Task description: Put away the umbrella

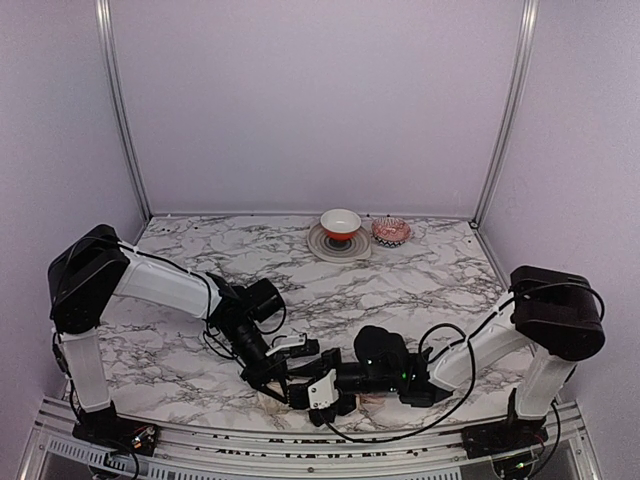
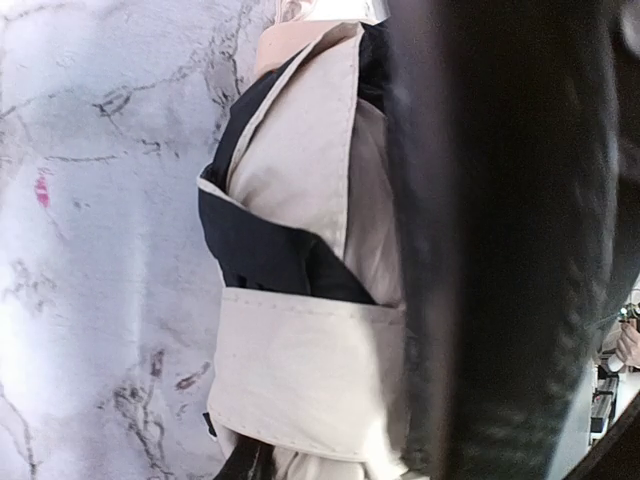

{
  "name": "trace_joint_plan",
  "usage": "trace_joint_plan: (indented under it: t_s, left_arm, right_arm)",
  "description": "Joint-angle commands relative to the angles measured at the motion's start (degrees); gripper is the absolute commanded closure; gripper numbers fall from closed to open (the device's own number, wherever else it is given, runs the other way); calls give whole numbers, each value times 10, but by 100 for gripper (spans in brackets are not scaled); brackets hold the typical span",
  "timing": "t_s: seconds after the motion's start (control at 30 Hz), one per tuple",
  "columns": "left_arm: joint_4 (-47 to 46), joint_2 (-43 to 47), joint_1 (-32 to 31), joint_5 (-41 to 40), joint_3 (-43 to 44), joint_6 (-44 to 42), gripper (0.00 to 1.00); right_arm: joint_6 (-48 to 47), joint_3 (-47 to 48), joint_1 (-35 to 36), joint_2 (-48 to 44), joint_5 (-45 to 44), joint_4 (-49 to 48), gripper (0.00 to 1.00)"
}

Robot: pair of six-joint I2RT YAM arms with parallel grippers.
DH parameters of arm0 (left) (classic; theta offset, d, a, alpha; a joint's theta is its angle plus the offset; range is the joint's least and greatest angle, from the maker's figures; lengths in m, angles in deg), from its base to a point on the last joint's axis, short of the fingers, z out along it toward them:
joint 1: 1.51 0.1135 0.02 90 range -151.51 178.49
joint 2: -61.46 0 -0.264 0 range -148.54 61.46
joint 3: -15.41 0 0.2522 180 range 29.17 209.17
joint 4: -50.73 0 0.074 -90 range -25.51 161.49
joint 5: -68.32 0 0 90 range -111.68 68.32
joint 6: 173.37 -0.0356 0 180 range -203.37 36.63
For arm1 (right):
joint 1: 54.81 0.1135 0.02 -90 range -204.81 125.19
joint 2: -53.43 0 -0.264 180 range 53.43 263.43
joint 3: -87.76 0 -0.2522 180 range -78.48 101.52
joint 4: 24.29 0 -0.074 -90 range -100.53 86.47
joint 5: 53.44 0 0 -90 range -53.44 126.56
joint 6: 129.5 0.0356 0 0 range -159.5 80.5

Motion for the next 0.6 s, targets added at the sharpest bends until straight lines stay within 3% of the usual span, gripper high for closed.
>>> trace_joint_plan:
  t_s: [0.0, 0.2, 0.4, 0.57]
  left_arm:
    - [-78, -6, 20, -150, 1, 20, 100]
    - [-82, 7, 23, -152, 1, 29, 100]
    - [-89, 23, 26, -179, -6, 46, 100]
    - [-108, 32, 34, -205, -20, 78, 100]
  right_arm:
    - [13, -15, 32, 2, -1, -3, 77]
    - [-6, -22, 31, 3, -23, 24, 78]
    - [-48, -33, 30, 12, -139, 34, 79]
    - [-58, -50, 23, -23, -154, 41, 78]
